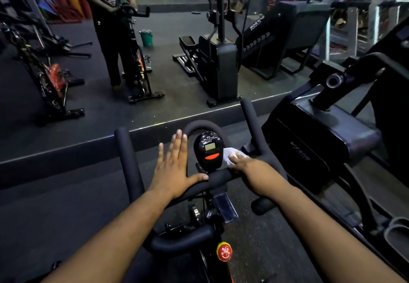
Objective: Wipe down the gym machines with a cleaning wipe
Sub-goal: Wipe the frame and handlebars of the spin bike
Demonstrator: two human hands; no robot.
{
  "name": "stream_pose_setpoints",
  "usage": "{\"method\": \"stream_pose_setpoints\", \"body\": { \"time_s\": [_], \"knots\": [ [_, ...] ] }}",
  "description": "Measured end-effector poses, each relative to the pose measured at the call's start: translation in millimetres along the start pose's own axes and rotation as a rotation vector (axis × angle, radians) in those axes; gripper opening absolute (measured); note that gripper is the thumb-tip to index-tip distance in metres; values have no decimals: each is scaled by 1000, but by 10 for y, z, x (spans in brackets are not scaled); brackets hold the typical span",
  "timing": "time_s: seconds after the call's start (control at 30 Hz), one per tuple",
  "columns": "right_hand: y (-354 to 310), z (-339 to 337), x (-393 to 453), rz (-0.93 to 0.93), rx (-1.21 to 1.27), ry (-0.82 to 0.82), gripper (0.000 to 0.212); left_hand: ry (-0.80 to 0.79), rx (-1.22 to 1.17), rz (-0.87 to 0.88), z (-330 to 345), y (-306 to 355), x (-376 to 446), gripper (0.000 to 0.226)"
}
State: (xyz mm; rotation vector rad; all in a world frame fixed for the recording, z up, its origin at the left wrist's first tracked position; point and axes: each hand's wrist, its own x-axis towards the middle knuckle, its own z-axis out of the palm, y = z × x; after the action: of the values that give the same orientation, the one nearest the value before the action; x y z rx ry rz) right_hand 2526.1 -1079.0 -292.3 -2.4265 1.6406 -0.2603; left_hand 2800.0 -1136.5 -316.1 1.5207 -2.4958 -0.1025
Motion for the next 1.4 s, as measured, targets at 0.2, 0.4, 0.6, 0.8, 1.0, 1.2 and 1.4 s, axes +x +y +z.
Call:
{"method": "stream_pose_setpoints", "body": {
  "time_s": [0.2,0.4,0.6,0.8,1.0,1.2,1.4],
  "knots": [
    [-7,-151,359,93,94,193,66,-6,-45,-13,110,91,-157,122],
    [-240,230,-35,337,27,110,77,-21,-31,7,164,123,-279,121],
    [-585,312,-390,305,-36,79,64,-23,-31,2,145,139,-284,120],
    [-293,242,-228,533,106,319,55,-14,-50,19,97,161,-320,118],
    [-881,607,-209,648,164,215,52,46,-13,88,165,109,-335,115],
    [-1028,492,-623,470,398,321,52,161,-2,320,171,118,-421,101],
    [-643,210,-976,573,345,596,57,114,68,538,181,457,-489,95]
  ]
}}
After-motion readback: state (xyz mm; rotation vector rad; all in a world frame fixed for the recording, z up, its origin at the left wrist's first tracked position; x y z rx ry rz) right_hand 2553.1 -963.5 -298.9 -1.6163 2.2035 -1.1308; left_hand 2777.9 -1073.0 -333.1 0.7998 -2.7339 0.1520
